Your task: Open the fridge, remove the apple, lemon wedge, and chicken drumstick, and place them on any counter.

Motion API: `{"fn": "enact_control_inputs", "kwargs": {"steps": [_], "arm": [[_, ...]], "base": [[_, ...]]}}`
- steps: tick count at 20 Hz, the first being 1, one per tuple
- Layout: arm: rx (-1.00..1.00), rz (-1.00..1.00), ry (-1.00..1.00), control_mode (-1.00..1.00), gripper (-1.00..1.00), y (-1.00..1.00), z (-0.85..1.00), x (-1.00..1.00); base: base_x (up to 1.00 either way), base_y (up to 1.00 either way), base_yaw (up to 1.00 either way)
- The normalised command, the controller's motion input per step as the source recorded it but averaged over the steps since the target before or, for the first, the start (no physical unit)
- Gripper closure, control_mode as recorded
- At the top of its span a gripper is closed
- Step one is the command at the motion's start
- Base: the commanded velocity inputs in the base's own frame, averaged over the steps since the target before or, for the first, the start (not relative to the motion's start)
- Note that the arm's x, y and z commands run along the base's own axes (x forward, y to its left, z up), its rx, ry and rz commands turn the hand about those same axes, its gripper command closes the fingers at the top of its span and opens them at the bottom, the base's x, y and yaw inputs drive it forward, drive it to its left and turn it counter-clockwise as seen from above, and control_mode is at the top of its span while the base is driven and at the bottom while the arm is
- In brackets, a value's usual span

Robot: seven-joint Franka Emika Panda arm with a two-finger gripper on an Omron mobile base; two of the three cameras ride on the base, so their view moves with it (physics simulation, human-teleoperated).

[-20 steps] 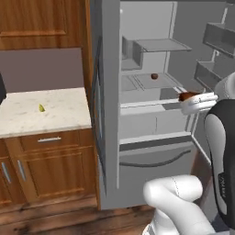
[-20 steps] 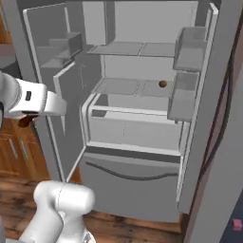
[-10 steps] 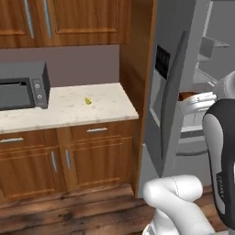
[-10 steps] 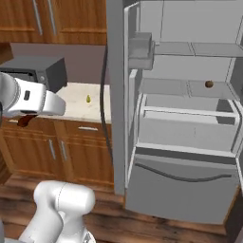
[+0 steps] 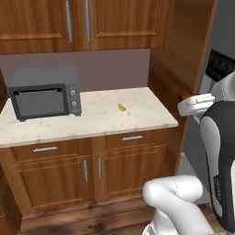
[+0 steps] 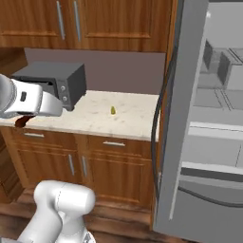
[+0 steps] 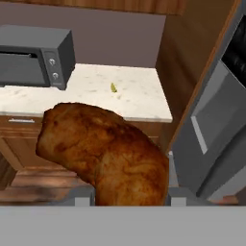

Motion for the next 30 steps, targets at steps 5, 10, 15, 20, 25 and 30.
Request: {"fn": "enact_control_inputs", "kwargs": {"steps": [5,10,15,20,25,30], "arm": [[0.0,0.0,0.0,1.0,1.0,0.0,0.0,0.0],[0.0,0.0,0.0,1.0,1.0,0.0,0.0,0.0],[0.0,0.0,0.0,1.0,1.0,0.0,0.0,0.0],[0.0,0.0,0.01,-1.0,1.0,0.0,-0.15,0.0],[0.0,0.0,0.07,-1.0,1.0,0.0,-0.82,0.05],[0.0,0.0,0.08,-1.0,1.0,0.0,-0.81,0.08]], "base": [[1.0,0.28,0.0],[0.97,0.22,0.0],[0.63,0.15,0.0],[0.28,0.06,0.0],[0.0,0.0,0.0],[0.0,0.0,0.0]]}}
